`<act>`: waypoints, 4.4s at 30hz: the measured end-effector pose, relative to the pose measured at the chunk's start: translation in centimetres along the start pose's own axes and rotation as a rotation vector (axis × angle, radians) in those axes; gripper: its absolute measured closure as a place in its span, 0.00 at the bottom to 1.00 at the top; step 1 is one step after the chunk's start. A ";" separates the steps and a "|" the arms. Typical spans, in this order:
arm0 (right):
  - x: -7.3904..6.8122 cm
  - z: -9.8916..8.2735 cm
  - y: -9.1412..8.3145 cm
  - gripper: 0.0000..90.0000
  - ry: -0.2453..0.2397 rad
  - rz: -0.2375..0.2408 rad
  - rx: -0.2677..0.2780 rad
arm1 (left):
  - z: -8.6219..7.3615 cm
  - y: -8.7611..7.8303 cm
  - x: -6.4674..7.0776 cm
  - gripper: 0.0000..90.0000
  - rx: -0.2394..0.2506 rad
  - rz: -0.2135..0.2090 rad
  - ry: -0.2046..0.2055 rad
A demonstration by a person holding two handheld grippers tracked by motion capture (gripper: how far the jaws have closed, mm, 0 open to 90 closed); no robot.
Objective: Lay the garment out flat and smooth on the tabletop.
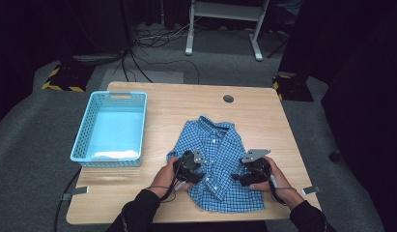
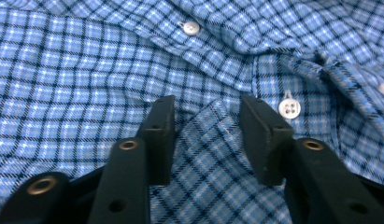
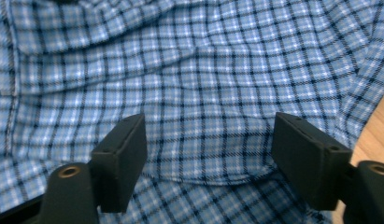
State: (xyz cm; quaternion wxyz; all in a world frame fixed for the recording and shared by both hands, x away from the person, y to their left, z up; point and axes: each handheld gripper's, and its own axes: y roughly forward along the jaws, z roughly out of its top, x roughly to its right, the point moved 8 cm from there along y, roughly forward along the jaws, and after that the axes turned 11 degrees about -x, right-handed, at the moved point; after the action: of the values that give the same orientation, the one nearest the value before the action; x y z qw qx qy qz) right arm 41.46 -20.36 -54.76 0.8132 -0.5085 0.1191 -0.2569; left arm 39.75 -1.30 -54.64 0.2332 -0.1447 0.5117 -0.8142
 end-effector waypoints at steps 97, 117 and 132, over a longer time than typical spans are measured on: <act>-5.8 3.5 -2.0 0.33 -0.103 0.017 0.082 | -4.4 -3.8 3.6 0.31 0.092 0.041 0.094; -8.1 3.3 0.7 0.42 -0.129 0.010 0.001 | -4.0 -1.2 1.4 0.30 0.066 0.022 0.028; -6.6 2.9 -1.0 0.78 -0.110 0.022 0.039 | -4.5 -1.1 2.5 0.32 0.116 -0.017 0.023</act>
State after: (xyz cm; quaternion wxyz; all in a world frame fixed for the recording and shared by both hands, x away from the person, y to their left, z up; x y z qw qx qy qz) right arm 36.95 -14.99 -53.03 0.8311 -0.5044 0.0750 -0.2220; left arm 35.24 1.20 -55.55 0.2282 -0.1259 0.4651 -0.8460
